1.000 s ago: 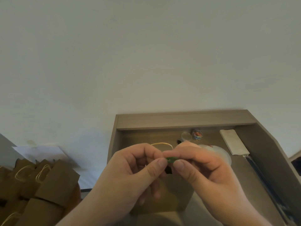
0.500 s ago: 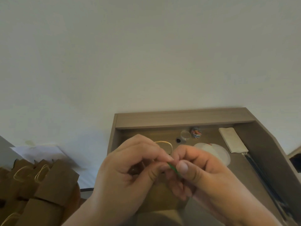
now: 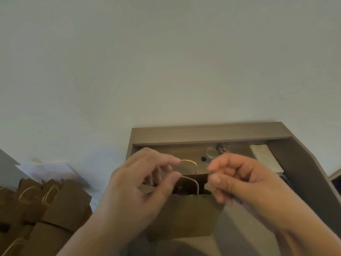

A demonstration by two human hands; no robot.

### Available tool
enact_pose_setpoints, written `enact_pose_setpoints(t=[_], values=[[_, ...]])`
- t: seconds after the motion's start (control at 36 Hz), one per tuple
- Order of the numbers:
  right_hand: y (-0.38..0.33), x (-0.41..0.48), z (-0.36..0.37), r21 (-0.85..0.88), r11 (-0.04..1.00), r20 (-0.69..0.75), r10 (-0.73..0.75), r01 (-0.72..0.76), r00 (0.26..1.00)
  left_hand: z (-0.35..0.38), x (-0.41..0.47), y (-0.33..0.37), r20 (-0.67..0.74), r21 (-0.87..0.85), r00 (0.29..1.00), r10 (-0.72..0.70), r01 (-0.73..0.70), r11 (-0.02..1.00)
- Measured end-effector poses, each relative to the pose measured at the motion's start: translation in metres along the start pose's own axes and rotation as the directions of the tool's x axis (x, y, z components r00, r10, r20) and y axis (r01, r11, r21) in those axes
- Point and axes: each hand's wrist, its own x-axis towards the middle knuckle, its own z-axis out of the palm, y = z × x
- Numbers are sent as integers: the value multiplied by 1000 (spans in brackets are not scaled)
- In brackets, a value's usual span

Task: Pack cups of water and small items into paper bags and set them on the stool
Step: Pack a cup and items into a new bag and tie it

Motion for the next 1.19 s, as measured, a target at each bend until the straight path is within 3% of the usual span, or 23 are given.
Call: enact_pose_setpoints(t=[0.08,0.17,0.22,0.28,0.39,0.47,0.56,0.67,0.86,0.97,1.08,1.19], values=[[-5,8,-10,-53,997,-249,-64,53,966,-8,-1,-19,10,148,979,-205,201,968],[-3,22,-21,-171,985,-439,-110,37,892,-13,-2,-37,233,302,874,-425,351,886],[0,35,-24,-305,951,-469,-106,-47,877,-11,-1,-42,389,413,765,-513,353,840],[7,51,-23,-426,892,-432,-53,-152,900,-3,0,-43,458,483,708,-538,310,819],[27,80,-13,-659,720,-256,59,-219,965,20,-1,-49,474,525,729,-494,216,823],[26,91,-3,-694,686,-117,191,-218,974,32,2,-52,483,542,755,-444,141,829],[21,92,4,-740,647,-5,269,-185,963,41,4,-55,479,522,756,-446,163,837],[24,92,8,-782,597,-14,273,-180,962,50,-1,-56,436,487,769,-467,235,841],[29,91,5,-707,690,45,263,-155,964,49,-1,-63,413,379,800,-436,285,880],[24,90,8,-693,702,48,271,-163,961,48,-1,-66,416,365,774,-477,338,867],[21,87,17,-723,665,19,286,-185,958,47,1,-63,418,341,765,-490,368,865],[24,80,27,-825,546,-42,204,-150,978,45,3,-61,410,355,765,-496,367,860]])
